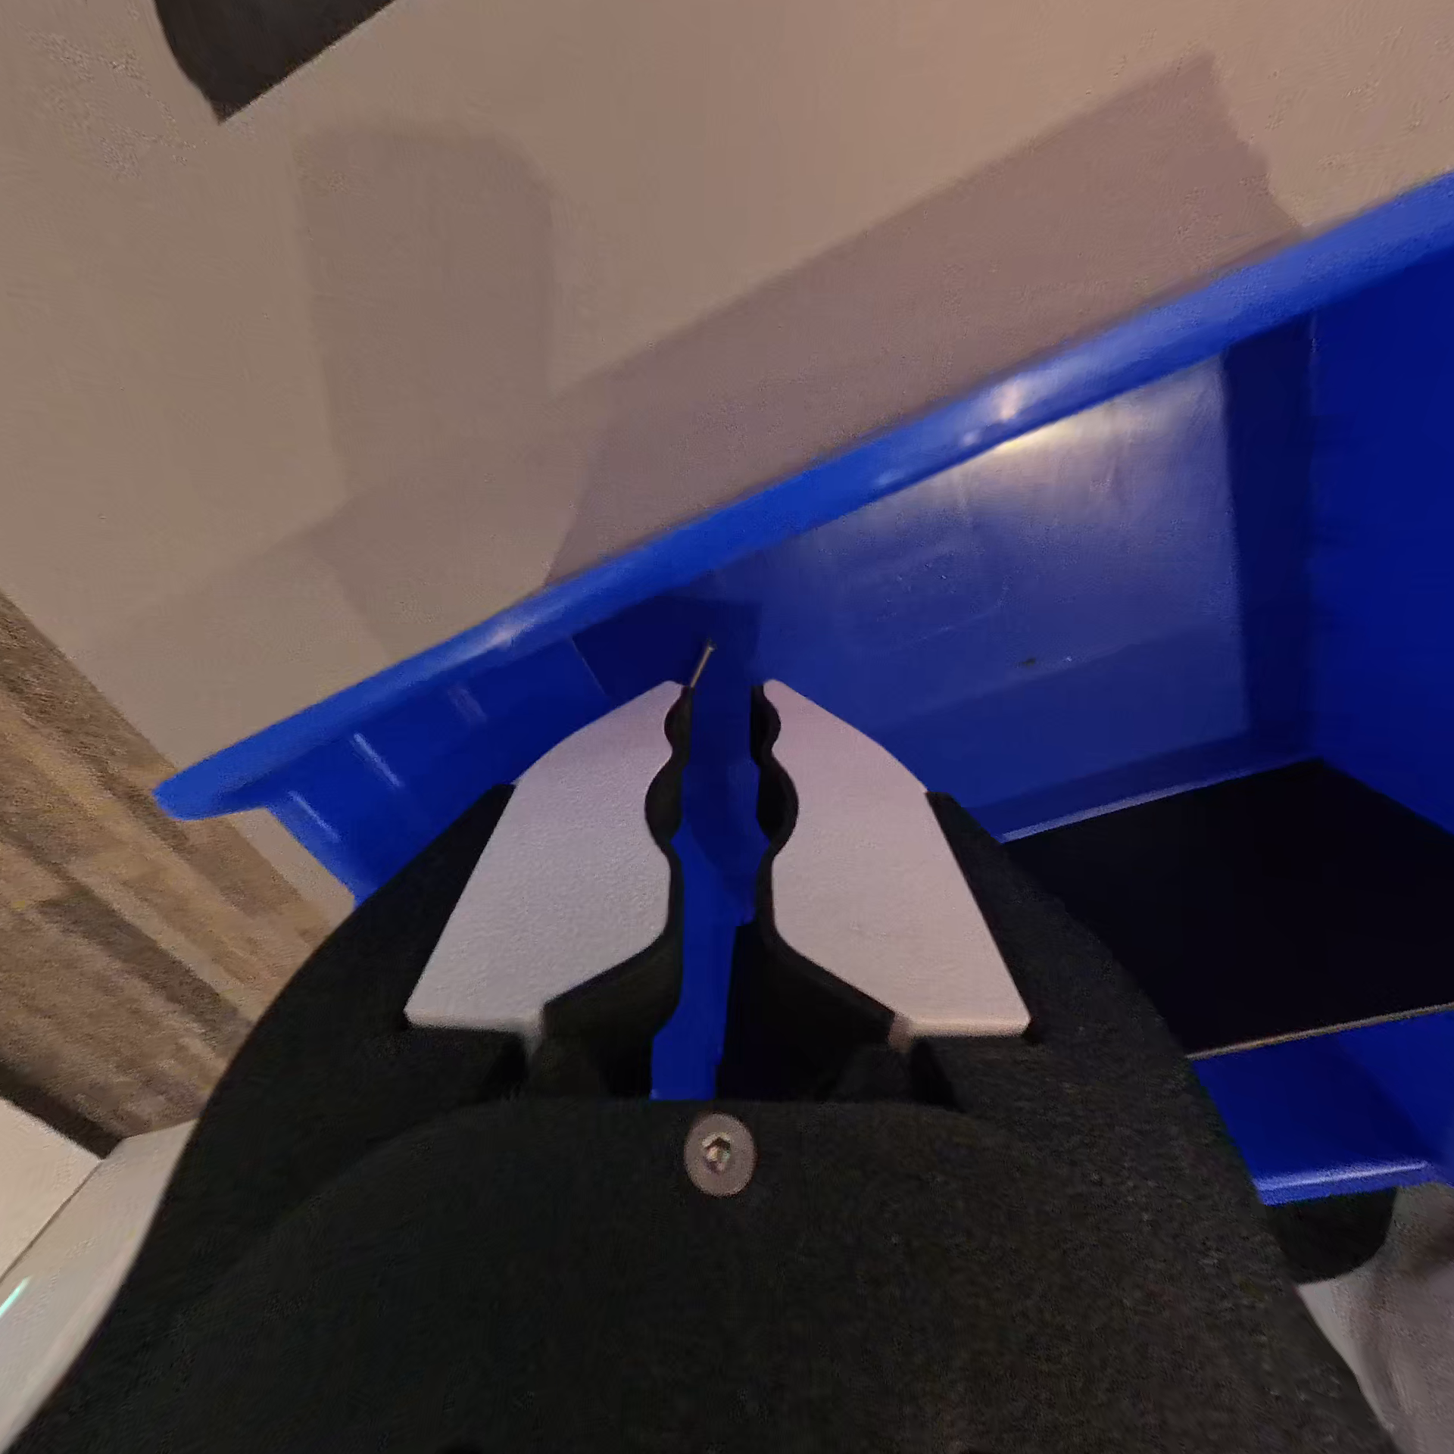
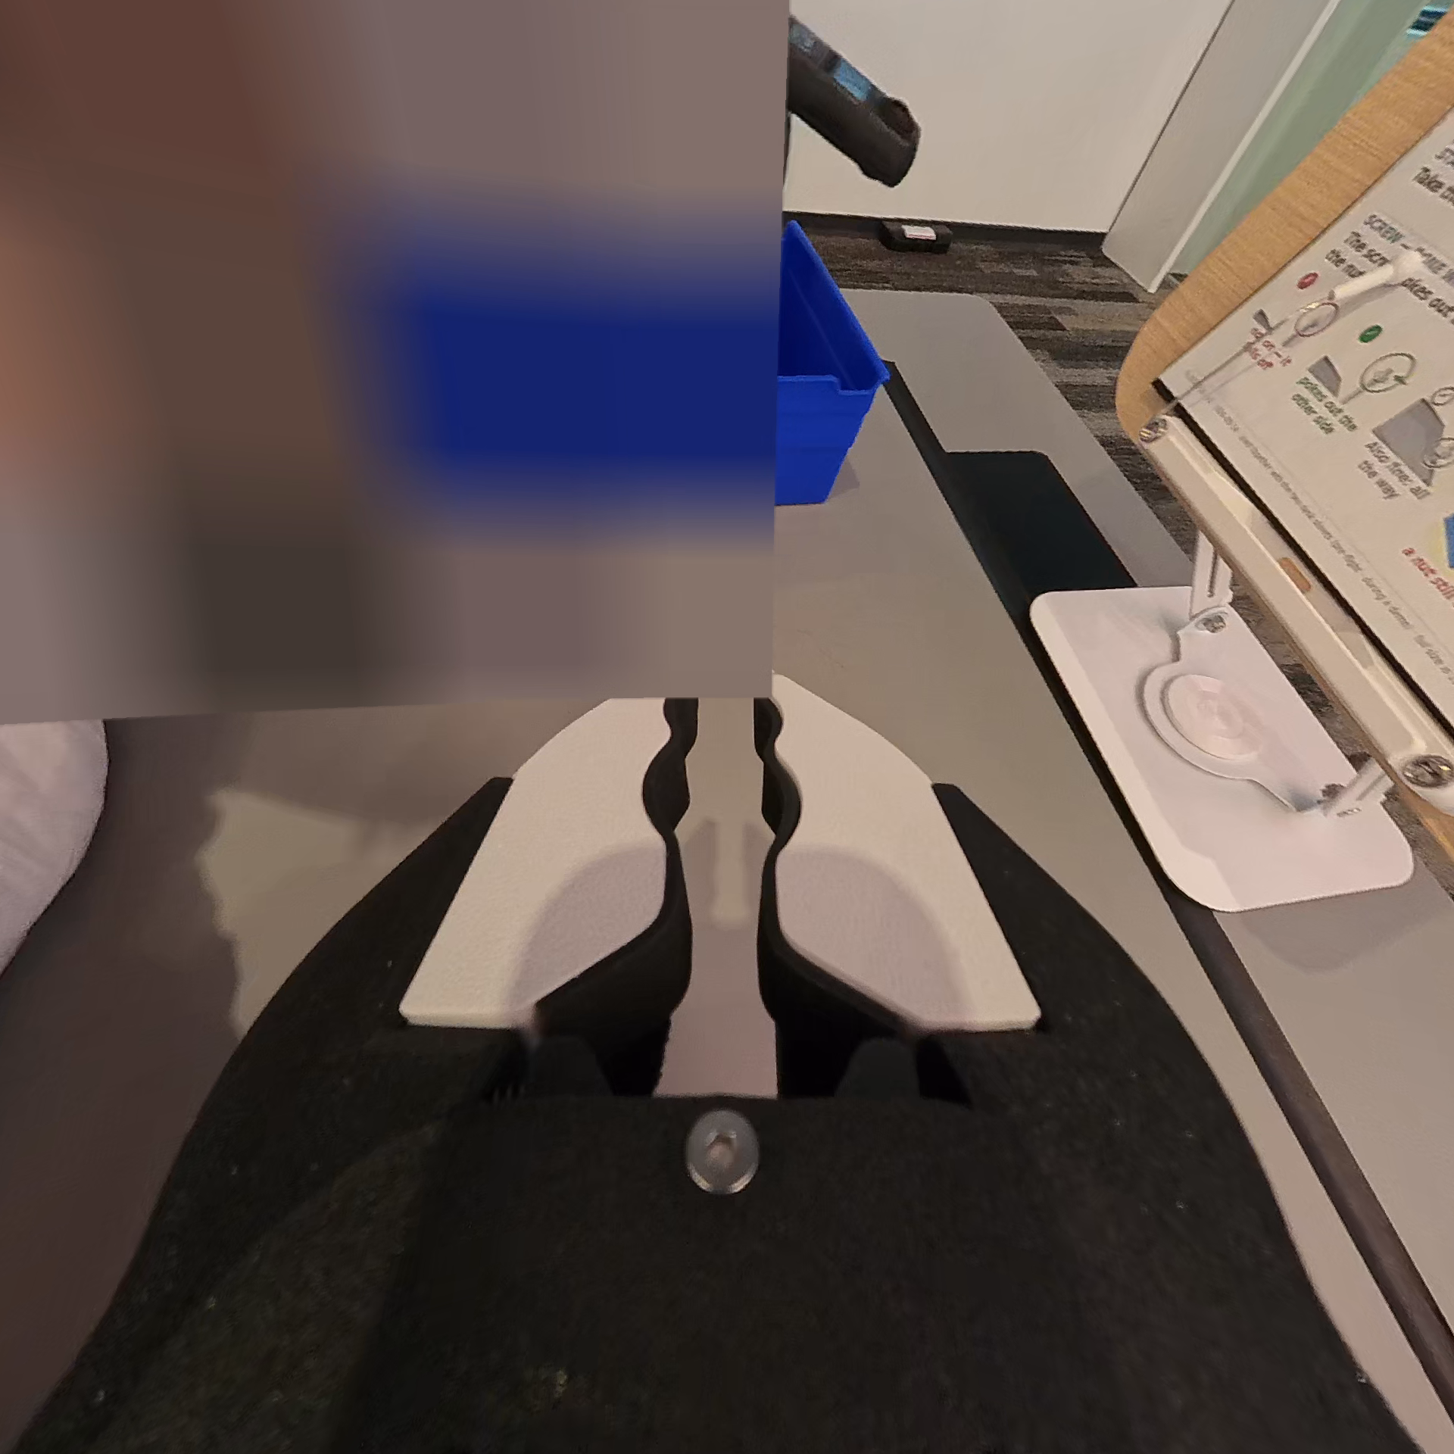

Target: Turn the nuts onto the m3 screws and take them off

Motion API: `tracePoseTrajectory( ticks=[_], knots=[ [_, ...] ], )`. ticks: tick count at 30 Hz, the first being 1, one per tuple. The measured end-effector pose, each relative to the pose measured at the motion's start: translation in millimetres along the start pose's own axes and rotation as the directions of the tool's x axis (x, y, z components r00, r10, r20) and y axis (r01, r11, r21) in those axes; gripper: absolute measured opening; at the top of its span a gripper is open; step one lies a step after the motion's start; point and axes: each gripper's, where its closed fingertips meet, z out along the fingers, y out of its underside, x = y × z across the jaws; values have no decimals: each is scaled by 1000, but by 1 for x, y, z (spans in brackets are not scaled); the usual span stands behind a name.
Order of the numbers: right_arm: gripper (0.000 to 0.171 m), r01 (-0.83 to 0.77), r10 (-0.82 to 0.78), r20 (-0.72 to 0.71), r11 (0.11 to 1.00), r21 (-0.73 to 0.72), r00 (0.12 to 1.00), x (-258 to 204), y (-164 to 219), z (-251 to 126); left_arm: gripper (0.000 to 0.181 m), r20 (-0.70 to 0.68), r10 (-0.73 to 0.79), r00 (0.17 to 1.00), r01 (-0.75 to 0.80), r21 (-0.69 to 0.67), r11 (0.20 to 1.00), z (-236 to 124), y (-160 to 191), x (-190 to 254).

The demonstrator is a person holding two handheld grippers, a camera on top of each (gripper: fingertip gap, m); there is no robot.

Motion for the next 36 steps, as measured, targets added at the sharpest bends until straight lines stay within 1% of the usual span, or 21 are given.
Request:
tracePoseTrajectory(
  ticks=[2, 5, 6, 8, 10, 11, 13, 14, 15, 17, 19, 22, 26, 29, 33, 36],
  knots=[
    [13, 9, -9, 8, 1000, -3, 1000, -3, -1, 1, 16, 25, 14, 1000, -14, -5, 1000, 3, 1, 0],
    [13, 19, -20, 26, 1000, 16, 999, -9, -7, 0, 21, 120, 158, 980, -149, -79, 986, 10, 9, -3],
    [13, 21, -22, 31, 999, 25, 999, -11, -9, -1, 21, 126, 215, 969, -202, -107, 974, 12, 11, -1],
    [13, 22, -23, 41, 999, 41, 999, -14, -13, -2, 19, 141, 361, 922, -343, -139, 929, 16, 14, 3],
    [13, 25, -27, 51, 998, 49, 998, -17, -16, -2, 19, 159, 512, 844, -483, -188, 855, 19, 20, 5],
    [13, 27, -30, 52, 998, 50, 998, -18, -16, -2, 20, 150, 549, 822, -517, -207, 831, 21, 24, 7],
    [13, 33, -36, 56, 998, 46, 998, -20, -17, 0, 11, 117, 561, 819, -529, -221, 819, 23, 30, 12],
    [13, 36, -39, 59, 998, 46, 998, -21, -18, 0, 17, 131, 567, 813, -534, -218, 817, 23, 28, 9],
    [13, 38, -41, 64, 998, 45, 997, -23, -18, 1, 18, 127, 569, 812, -537, -219, 815, 22, 29, 8],
    [13, 42, -45, 75, 998, 37, 996, -26, -17, 3, 5, 65, 570, 819, -546, -217, 809, 24, 33, 14],
    [13, 50, -52, 77, 998, 25, 996, -27, -16, 4, 3, 41, 576, 816, -555, -224, 801, 24, 34, 14],
    [13, 51, -53, 88, 999, 17, 995, -29, -14, 6, 3, 19, 612, 790, -586, -269, 765, 24, 34, 14],
    [13, 52, -53, 84, 999, 17, 995, -27, -14, 5, 2, -8, 706, 708, -669, -329, 667, 24, 34, 14],
    [13, 47, -49, 83, 999, 25, 995, -26, -15, 2, 2, -21, 734, 679, -694, -346, 632, 24, 34, 14],
    [13, 45, -47, 84, 998, 34, 995, -25, -16, 0, 2, -27, 722, 691, -685, -343, 643, 24, 34, 14],
    [13, 43, -46, 92, 998, 40, 995, -26, -17, -1, 2, -10, 679, 734, -646, -318, 693, 23, 33, 13]
  ],
)
